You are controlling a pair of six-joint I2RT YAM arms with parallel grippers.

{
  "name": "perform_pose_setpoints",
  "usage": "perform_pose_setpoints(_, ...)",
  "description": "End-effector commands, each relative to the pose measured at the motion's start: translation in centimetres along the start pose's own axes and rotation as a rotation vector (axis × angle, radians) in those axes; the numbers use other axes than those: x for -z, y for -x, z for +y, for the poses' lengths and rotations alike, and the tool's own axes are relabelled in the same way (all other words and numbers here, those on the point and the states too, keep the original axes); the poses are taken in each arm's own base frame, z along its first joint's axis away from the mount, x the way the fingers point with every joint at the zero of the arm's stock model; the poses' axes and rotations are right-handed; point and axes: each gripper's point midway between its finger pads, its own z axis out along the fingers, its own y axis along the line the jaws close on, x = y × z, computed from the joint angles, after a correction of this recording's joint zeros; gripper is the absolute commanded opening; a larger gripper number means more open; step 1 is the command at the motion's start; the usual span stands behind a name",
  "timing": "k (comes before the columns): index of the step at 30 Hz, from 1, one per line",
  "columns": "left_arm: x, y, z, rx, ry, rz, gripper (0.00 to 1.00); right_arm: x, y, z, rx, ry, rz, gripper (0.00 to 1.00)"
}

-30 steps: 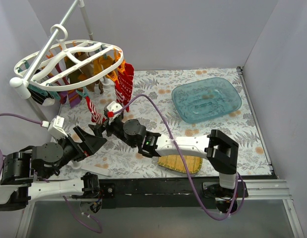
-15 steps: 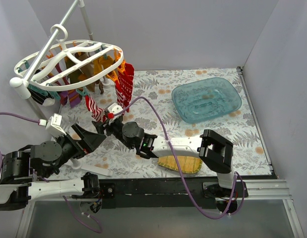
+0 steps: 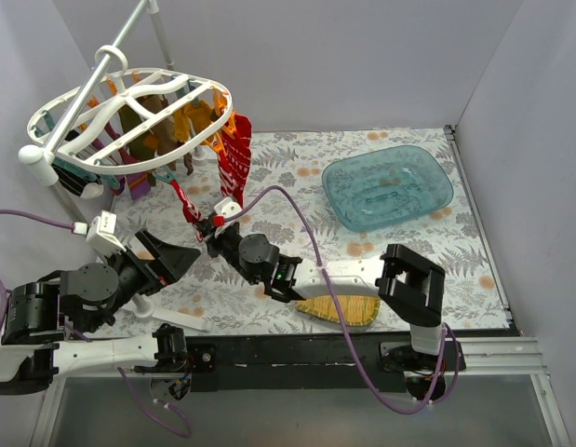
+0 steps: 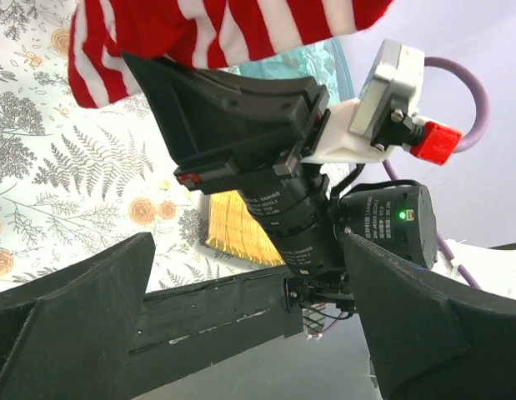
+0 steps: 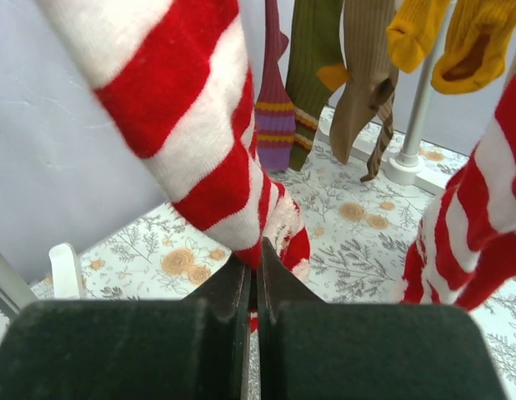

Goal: Remove the socks clipped to the hanger
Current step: Remove the sock from the hanger.

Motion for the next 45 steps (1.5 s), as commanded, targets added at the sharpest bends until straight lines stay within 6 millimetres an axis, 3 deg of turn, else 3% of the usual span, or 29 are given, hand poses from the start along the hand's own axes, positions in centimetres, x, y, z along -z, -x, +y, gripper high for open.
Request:
perform_pose_setpoints(1,-0.6,0.1,0.3,-0.022,0.029,-0.027,0.98,1.4,5.9,-1.1,-0.073,-0.02,-0.122,0.01)
perform_pose_setpoints(8,-2.1,-1.2,0.0,-0.069,0.043,-0.028,0.98,4.1,7.7,-1.8,-0.047,0.017,-0.105,0.01)
perform_pose_setpoints(14,-4.0,-2.7,-0.9,-0.107,0.029,-0.036,0.94,6.3,7.9,-2.1,-0.014,0.068,-0.059,0.01)
perform_pose_setpoints(19,-4.8,-2.5,-3.2,-0.108,-0.024,-0.062,0.9,7.2,7.3,-2.9,0.017,0.05,-0.02,0.01)
perform_pose_setpoints(24,-4.0,-0.6,-5.7,-0.078,-0.099,-0.104,0.86,7.4,7.0,-3.9,0.024,-0.004,-0.007,0.01)
perform_pose_setpoints(29,-3.8,1.2,-5.4,-0.039,-0.053,-0.165,0.83,7.4,7.2,-4.7,0.013,-0.053,-0.025,0.01)
perform_pose_setpoints(32,-3.2,2.5,-6.4,-0.006,-0.094,-0.204,0.83,7.3,7.1,-5.2,0.038,-0.087,-0.029,0.01)
perform_pose_setpoints(37,-2.1,5.6,-7.8,0.032,-0.102,-0.291,0.82,6.9,7.2,-4.8,0.051,-0.101,-0.04,0.01)
perform_pose_setpoints(45,-2.7,7.7,-8.5,0.034,-0.046,-0.417,0.81,6.7,7.6,-4.0,0.076,-0.124,-0.064,0.01)
